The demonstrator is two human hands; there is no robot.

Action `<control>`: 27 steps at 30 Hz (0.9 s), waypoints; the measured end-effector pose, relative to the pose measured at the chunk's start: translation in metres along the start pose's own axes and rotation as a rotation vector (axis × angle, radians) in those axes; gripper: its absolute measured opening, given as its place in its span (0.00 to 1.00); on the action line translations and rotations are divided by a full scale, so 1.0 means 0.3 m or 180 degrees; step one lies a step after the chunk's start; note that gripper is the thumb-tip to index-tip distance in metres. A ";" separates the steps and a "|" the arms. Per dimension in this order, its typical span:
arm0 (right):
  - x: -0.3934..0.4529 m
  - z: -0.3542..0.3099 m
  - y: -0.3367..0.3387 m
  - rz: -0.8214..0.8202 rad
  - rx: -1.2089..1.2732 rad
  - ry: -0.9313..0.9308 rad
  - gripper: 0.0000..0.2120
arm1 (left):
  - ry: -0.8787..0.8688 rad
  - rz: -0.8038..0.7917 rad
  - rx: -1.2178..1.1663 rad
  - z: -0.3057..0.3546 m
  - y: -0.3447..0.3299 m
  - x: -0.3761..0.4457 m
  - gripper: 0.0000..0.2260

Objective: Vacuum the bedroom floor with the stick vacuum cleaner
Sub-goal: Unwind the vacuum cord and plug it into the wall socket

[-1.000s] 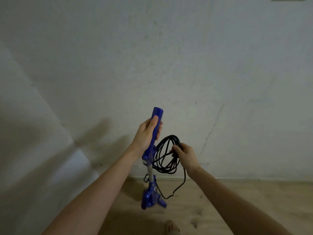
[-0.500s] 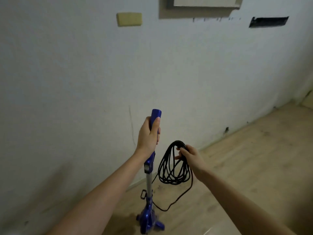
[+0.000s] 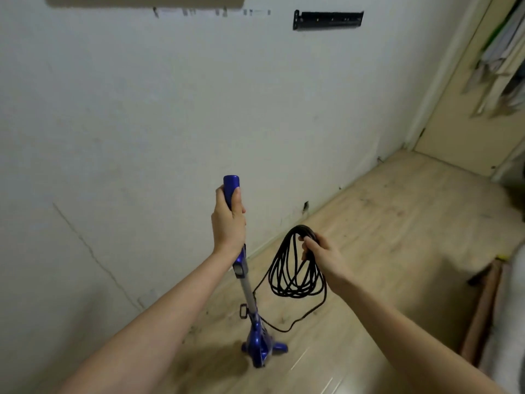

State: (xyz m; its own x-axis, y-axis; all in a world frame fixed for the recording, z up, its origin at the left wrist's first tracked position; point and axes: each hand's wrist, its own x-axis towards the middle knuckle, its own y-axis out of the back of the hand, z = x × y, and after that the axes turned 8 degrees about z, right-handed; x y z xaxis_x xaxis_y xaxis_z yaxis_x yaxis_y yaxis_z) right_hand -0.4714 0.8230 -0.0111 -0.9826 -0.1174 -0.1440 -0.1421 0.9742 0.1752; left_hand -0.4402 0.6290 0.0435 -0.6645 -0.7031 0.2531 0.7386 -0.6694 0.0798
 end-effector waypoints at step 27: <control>1.498 -0.042 0.404 -0.0055 0.0141 -0.0260 0.08 | 0.0397 0.0669 0.0018 -0.273 -1.400 0.819 0.14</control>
State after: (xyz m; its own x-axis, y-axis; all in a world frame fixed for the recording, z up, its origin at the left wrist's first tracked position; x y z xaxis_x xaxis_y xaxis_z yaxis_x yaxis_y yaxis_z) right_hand -0.9318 0.8859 -0.0423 -0.9667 -0.1200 -0.2259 -0.1518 0.9799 0.1291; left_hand -0.9230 0.7175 -0.0069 -0.5048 -0.8512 0.1438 0.8625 -0.5042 0.0433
